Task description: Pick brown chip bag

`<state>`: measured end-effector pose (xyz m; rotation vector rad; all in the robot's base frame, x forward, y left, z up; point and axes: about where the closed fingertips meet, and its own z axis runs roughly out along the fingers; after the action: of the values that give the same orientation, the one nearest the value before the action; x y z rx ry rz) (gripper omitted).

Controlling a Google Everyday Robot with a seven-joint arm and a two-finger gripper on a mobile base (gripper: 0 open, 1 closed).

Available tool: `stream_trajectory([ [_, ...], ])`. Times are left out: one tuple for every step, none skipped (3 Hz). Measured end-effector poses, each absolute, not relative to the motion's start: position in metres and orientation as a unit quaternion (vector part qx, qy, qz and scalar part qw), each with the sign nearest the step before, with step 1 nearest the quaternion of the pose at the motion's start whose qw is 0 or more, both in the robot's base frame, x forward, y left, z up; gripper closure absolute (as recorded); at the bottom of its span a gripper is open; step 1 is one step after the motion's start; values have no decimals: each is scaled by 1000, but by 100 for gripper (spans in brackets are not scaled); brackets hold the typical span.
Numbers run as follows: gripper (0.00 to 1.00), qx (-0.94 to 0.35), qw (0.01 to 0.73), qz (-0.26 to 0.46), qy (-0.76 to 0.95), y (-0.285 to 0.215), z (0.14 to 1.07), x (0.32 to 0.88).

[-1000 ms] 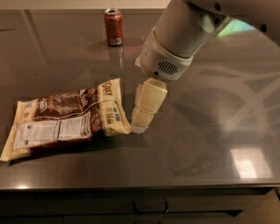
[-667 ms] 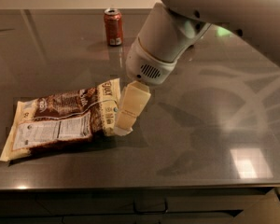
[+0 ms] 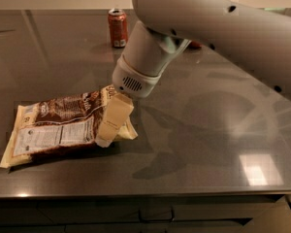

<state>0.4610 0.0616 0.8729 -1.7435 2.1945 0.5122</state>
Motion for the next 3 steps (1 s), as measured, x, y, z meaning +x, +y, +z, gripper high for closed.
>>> stream_trajectory([
  [0,-569,141,178,790,65,861,476],
  [0,-542,142,175,809,70,854,489],
  [0,-522,131,183,822,79,845,490],
])
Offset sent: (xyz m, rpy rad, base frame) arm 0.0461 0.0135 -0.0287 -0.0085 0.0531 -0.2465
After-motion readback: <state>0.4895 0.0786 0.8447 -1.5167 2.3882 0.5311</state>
